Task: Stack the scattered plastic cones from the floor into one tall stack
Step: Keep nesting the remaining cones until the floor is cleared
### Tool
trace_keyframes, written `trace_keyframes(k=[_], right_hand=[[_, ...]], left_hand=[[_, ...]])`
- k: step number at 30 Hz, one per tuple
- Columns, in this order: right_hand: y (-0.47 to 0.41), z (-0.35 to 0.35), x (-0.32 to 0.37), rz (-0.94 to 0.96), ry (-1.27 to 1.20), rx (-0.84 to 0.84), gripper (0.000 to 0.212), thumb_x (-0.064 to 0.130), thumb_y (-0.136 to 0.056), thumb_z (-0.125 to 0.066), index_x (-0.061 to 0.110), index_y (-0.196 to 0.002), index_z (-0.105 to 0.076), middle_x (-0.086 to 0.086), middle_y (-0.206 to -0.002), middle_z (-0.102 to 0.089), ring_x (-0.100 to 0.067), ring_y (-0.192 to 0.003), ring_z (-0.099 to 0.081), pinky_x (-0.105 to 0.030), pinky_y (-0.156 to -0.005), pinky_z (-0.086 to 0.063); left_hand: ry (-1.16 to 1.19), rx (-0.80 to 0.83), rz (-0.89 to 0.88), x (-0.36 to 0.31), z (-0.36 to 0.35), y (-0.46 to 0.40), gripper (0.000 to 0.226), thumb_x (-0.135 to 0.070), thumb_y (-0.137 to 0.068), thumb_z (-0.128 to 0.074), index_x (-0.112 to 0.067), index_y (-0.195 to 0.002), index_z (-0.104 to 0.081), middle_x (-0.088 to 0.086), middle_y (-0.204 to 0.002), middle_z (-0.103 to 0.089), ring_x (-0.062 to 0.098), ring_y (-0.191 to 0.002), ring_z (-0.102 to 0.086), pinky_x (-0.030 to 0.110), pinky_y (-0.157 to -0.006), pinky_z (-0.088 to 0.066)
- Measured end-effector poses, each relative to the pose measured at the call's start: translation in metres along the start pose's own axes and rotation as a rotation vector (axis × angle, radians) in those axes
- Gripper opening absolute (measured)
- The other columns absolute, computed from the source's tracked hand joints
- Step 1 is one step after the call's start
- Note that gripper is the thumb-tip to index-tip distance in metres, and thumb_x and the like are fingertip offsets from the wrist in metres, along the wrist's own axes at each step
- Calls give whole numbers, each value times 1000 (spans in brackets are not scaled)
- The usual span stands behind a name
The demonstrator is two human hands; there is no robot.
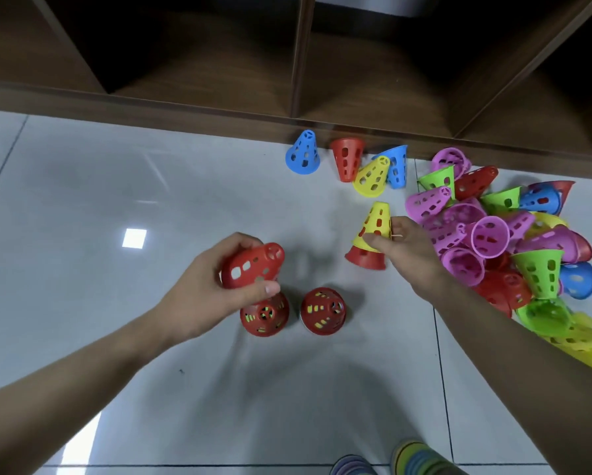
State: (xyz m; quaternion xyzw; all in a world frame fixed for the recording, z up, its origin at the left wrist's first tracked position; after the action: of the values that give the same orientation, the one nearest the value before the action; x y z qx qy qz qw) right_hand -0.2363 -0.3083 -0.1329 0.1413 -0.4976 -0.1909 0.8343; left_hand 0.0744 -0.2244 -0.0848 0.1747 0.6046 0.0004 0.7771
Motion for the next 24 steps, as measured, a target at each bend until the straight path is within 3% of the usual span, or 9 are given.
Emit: trace_keyframes(k=[3,7,10,12,14,18,20,22,24], right_hand=[[20,3,9,83,-80,-5,32,12,-82,-81,12,-105,-59,0,-96,-71,0,-77,-69,-9,-65,-50],[57,8,30,268,-87,52,36,12,-79,-83,23,-101,-57,-3,-104,-73,-17,-97,-71,-31,-87,-55],[95,5,37,430,70,141,43,18,-76,-85,27,-107,-57,9,-109,-69,-11,-104,-66,-24,-94,-48],[116,-3,35,470,177,202,48,24,-74,-85,30,-111,-55,15,-112,-65,-5,-106,-62,-21,-93,-48],[125,-10,29,473,213,224,50,29,-72,-85,33,-112,-55,16,-111,-64,-5,-101,-62,-27,-87,-52],[123,-16,23,475,264,249,45,33,-73,-82,33,-109,-56,16,-109,-64,-9,-103,-62,-36,-86,-54],[121,-14,23,499,292,265,42,32,-75,-83,33,-109,-58,16,-108,-65,-10,-101,-64,-28,-86,-53],[118,-8,26,532,321,277,40,30,-76,-84,29,-109,-61,15,-107,-66,-4,-102,-64,-13,-87,-46],[116,3,32,550,362,313,35,30,-78,-84,24,-106,-63,11,-105,-68,-1,-104,-61,-8,-88,-42]], left_hand=[[-12,12,3,1,-5,15,45,-38,-70,-85,-26,-107,-64,-5,-103,-69,15,-93,-69,22,-79,-56],[21,-54,-55,-9,-2,34,44,-44,-77,-78,-28,-114,-63,-4,-111,-68,16,-103,-67,27,-84,-56],[23,-70,-51,-8,-6,47,47,-54,-76,-72,-32,-116,-64,-8,-111,-68,12,-105,-66,26,-86,-54],[-29,-73,-33,0,-11,52,50,-58,-76,-70,-31,-119,-65,-12,-117,-67,7,-111,-62,25,-93,-51],[-123,-73,-32,11,-16,54,53,-58,-80,-73,-32,-125,-64,-16,-126,-63,4,-122,-56,26,-103,-44],[-301,-40,-3,26,-23,53,60,-49,-83,-75,-34,-137,-56,-19,-136,-57,-6,-125,-48,11,-106,-34],[-383,-24,8,30,-23,52,65,-44,-85,-76,-32,-144,-50,-14,-142,-53,-2,-128,-45,6,-103,-30],[-448,-7,22,29,-22,51,68,-41,-87,-75,-30,-147,-46,-12,-144,-50,4,-132,-43,13,-104,-29],[-533,20,28,27,-21,49,69,-43,-88,-74,-27,-149,-44,-8,-146,-50,10,-134,-44,18,-106,-30]])
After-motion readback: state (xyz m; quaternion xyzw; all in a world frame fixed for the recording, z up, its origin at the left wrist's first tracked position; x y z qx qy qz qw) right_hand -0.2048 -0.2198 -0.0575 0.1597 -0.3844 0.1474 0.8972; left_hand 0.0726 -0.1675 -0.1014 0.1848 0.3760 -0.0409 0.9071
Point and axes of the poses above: each hand's wrist, its own y-axis away from the middle knuckle, its own z-axis out of the back of the hand, x = y × z, the point moved 5 cm from there along -y, towards the middle knuckle
